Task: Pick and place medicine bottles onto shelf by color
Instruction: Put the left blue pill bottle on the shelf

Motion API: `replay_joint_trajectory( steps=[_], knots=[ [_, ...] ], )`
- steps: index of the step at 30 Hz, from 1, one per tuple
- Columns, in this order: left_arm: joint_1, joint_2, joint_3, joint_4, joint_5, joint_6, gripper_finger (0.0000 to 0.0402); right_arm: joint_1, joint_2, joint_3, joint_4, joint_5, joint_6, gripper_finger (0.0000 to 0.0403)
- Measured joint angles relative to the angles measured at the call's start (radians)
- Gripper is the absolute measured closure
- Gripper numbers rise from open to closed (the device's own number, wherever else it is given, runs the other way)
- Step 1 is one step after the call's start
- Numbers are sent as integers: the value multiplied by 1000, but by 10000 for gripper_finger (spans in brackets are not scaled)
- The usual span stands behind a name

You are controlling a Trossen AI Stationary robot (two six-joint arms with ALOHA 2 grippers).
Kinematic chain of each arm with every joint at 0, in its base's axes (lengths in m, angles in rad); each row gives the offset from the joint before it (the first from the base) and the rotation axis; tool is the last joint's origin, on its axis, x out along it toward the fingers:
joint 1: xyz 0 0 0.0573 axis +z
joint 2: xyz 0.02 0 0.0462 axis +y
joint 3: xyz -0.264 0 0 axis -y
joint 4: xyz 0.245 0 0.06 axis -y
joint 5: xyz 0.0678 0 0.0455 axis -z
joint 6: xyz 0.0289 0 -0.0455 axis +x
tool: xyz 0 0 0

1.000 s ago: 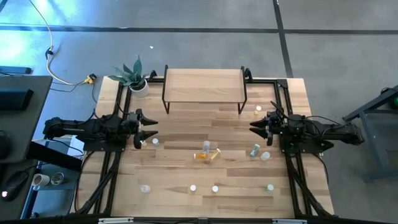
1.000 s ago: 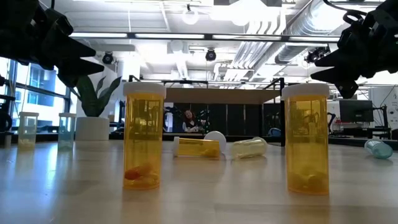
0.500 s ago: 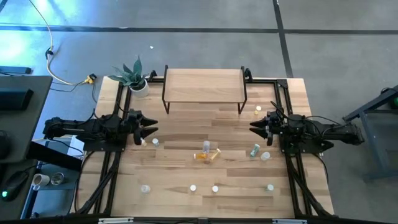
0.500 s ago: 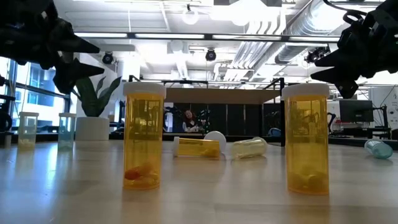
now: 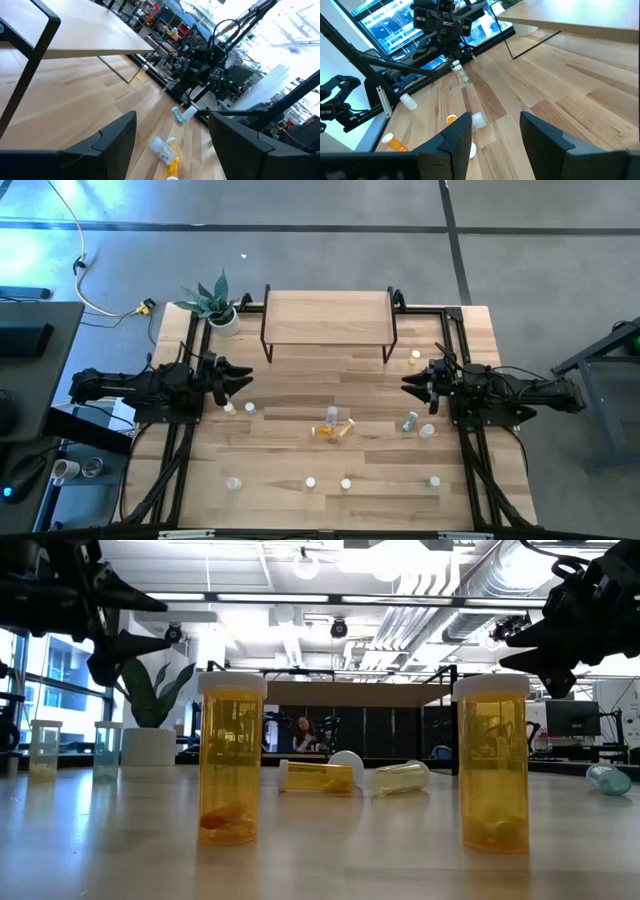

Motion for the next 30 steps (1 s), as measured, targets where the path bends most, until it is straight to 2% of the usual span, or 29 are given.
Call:
replay_joint_trajectory(
  steps=[5, 11, 14, 21, 30],
  knots=[
    [0, 0, 1, 87, 12, 32, 163, 0, 0, 0, 0, 0, 0, 245],
    [0, 11, 89, 56, 72, 139, 163, 0, 0, 0, 0, 0, 0, 245],
    [0, 34, 162, -13, 75, 219, 163, 0, 0, 0, 0, 0, 0, 245],
    [0, 146, 362, -287, 107, 341, 163, 0, 0, 0, 0, 0, 0, 245],
    [-1, 367, 554, -541, 262, 361, 163, 0, 0, 0, 0, 0, 0, 245]
  ],
)
